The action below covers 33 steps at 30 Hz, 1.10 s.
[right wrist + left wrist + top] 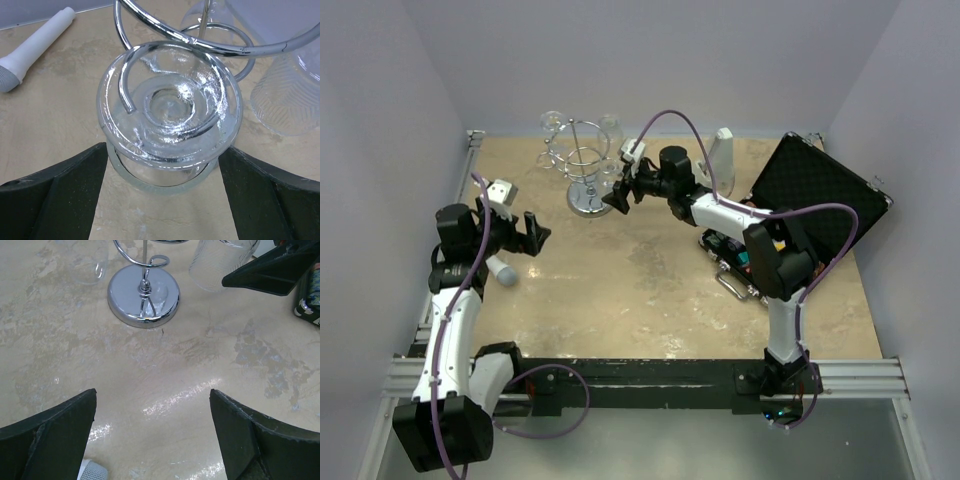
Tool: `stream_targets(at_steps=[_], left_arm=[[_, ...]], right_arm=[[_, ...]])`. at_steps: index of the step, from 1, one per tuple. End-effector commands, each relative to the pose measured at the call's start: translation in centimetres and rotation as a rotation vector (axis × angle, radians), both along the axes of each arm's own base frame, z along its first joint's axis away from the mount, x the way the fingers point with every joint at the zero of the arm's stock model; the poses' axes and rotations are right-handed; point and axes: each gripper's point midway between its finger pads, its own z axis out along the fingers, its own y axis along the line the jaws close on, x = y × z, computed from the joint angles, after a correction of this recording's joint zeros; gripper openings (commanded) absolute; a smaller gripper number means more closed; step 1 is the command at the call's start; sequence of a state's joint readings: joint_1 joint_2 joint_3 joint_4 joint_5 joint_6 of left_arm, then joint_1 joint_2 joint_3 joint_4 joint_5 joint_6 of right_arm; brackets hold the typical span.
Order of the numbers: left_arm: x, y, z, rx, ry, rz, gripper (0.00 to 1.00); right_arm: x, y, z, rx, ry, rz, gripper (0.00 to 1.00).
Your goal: Take the wine glass off the wine glass rack
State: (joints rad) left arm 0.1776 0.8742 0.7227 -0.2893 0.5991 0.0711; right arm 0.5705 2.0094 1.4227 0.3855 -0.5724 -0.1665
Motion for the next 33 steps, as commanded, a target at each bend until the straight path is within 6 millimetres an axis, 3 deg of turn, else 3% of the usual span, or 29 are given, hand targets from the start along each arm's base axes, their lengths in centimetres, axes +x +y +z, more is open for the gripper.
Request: stream_targets(at_steps=[1, 8, 16, 27, 33], left_arm=[[1.1, 0.3, 2.3, 0.019, -0.084, -0.011, 0.99], [1.0, 0.2, 2.2, 0.021, -0.082, -0.02, 0.99], [0.7, -0.1, 2.0, 0.014, -0.081, -0.032, 0.98], [0.5, -0.4, 2.1, -0.002, -0.089, -0.042, 0.98], [0.4, -0.6, 2.0, -0.017, -0.09, -0.047, 0.98]], right_arm=[[0.4, 0.3, 3.8, 0.078, -0.087, -0.019, 0.95], [0.6, 0.4, 3.2, 0.079, -0.067, -0.019, 0.92], [0.4, 0.1, 3.1, 0.073, -0.068, -0.031, 0.82], [0.5, -1.1, 4.7, 0.071, -0.116, -0.085, 0.59], [-0.2, -1.8, 5.9, 0.072, -0.146, -0.084, 0.57]])
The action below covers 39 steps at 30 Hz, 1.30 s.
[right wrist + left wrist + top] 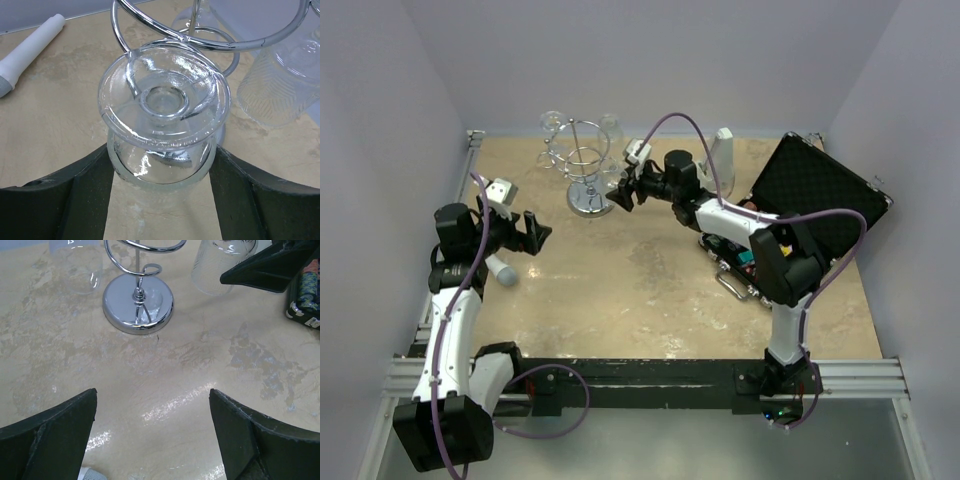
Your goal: Take the wine glass off the wine glass rack
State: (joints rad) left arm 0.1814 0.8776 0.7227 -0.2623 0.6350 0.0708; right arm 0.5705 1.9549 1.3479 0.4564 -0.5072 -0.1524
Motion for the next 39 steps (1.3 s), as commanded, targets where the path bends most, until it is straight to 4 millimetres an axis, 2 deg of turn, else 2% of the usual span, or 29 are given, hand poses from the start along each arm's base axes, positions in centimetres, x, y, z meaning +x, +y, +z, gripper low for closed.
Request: stream_targets(at_steps=[1, 14, 26, 39], left_arm=[[0.2, -0.3, 1.5, -0.011, -0.065, -0.019, 0.98], [0.3, -0.5, 1.9, -0.024, -0.079, -0.025, 0.98], [0.1, -0.5, 1.7, -0.02, -0.083, -0.025, 0.97], [0.1, -0.6, 1.7, -0.017, -0.095, -0.031, 0.96]], right_arm=[[-0.5, -0.7, 4.8, 0.046, -0.108, -0.019, 0.56], [-0.9, -1.0, 6.0, 0.062, -0.119, -0.024, 0.48], [-0.9, -1.0, 7.0, 0.075, -0.133, -0.026, 0.47], [-1.2, -1.1, 9.2, 0.079, -0.203, -0.011, 0.47]])
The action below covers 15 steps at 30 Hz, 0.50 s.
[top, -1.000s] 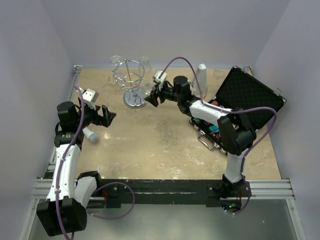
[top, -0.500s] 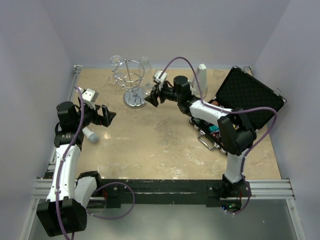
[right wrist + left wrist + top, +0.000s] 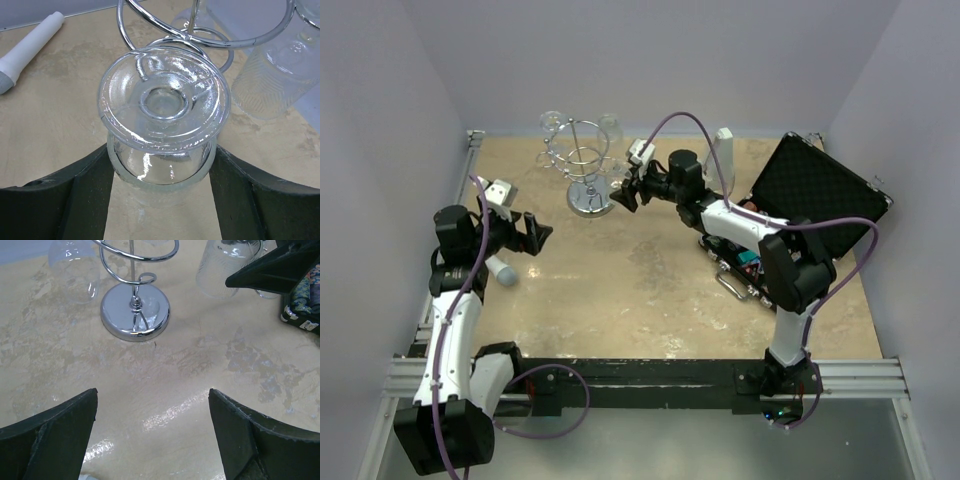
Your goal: Take the wine glass off the wine glass rack
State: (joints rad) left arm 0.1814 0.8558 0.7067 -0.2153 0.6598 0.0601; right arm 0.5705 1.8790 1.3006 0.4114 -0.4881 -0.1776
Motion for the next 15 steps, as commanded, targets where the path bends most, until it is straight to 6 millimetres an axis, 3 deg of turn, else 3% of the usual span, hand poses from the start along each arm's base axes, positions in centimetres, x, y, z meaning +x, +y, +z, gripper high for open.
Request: stream_targets(at_steps=[1, 11, 15], left_arm=[[0.0, -0.1, 0.9, -0.008, -0.046, -0.01, 0.96], [-0.3, -0.3, 0.9, 0.027, -0.064, -0.038, 0.94], [-0.7, -0.4, 0.6, 0.13, -0.094, -0.089, 0.93]], right_arm=[[0.0, 0.1, 8.2, 0.1, -0.192, 0.003, 0.46], [-0.7, 0.2, 8.0, 0.114, -0.143, 0.017, 0.45], [-1.9, -0.3, 9.7, 0.113, -0.136, 0.041, 0.44]])
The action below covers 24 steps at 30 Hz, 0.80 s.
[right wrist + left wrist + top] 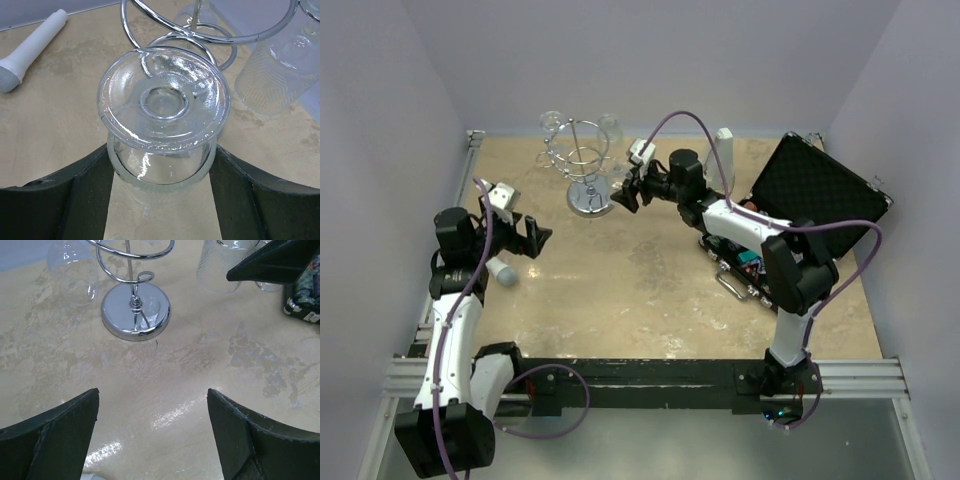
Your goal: Take the wine glass off the wine glass rack
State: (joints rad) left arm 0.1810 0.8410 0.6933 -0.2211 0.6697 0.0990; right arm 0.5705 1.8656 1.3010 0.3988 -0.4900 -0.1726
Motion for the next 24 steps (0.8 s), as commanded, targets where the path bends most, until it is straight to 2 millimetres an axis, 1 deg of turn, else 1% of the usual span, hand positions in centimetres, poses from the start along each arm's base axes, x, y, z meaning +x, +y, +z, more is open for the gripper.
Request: stream_targets(at_steps=[1, 4, 6, 9, 13, 16, 18, 19, 20, 21, 22, 23, 24], left_arm=[[-0.6, -0.5, 0.7, 0.128, -0.084, -0.09, 0.92], [-1.0, -1.0, 0.3, 0.214, -0.109, -0.156, 0.92], [-1.2, -1.0, 0.3, 0.26, -0.135, -0.171, 0.92], [-1.2, -1.2, 1.4, 0.33, -0.22, -0.195, 0.91], [-1.2, -1.7, 3.1, 0.398, -0.344, -0.225, 0.91], [-1.1, -2.4, 3.9, 0.44, -0.406, -0.27, 0.9], [-1.1, -3.2, 4.9, 0.447, -0.458, -0.291, 0.89], [-1.0, -3.7, 5.7, 0.44, -0.488, -0.3, 0.89], [-1.1, -4.7, 7.1, 0.408, -0.524, -0.313, 0.89], [-1.0, -5.5, 9.2, 0.351, -0.557, -0.305, 0.89], [-1.1, -6.7, 11.2, 0.297, -0.59, -0.329, 0.88], [-1.3, -8.2, 13.9, 0.259, -0.651, -0.367, 0.86], [-1.2, -9.7, 15.3, 0.243, -0.671, -0.404, 0.85]], right_arm=[[-2.0, -0.4, 9.6, 0.109, -0.136, 0.049, 0.44], [-3.8, -1.0, 11.6, 0.113, -0.15, 0.081, 0.44], [-4.8, -1.6, 13.3, 0.138, -0.148, 0.081, 0.43], [-5.6, -2.7, 14.9, 0.153, -0.114, 0.077, 0.43], [-5.6, -4.8, 16.7, 0.178, -0.076, 0.042, 0.43], [-5.3, -6.0, 17.4, 0.197, -0.044, 0.02, 0.42], [-5.5, -6.4, 17.9, 0.232, 0.005, 0.021, 0.41], [-5.7, -6.4, 17.8, 0.244, 0.038, 0.04, 0.41], [-5.8, -6.4, 17.9, 0.25, 0.063, 0.059, 0.41], [-6.1, -6.2, 17.9, 0.252, 0.087, 0.086, 0.41], [-6.4, -6.0, 17.7, 0.251, 0.112, 0.116, 0.4], [-6.7, -5.8, 17.6, 0.244, 0.13, 0.144, 0.4], [-6.9, -5.7, 17.6, 0.243, 0.145, 0.17, 0.4]])
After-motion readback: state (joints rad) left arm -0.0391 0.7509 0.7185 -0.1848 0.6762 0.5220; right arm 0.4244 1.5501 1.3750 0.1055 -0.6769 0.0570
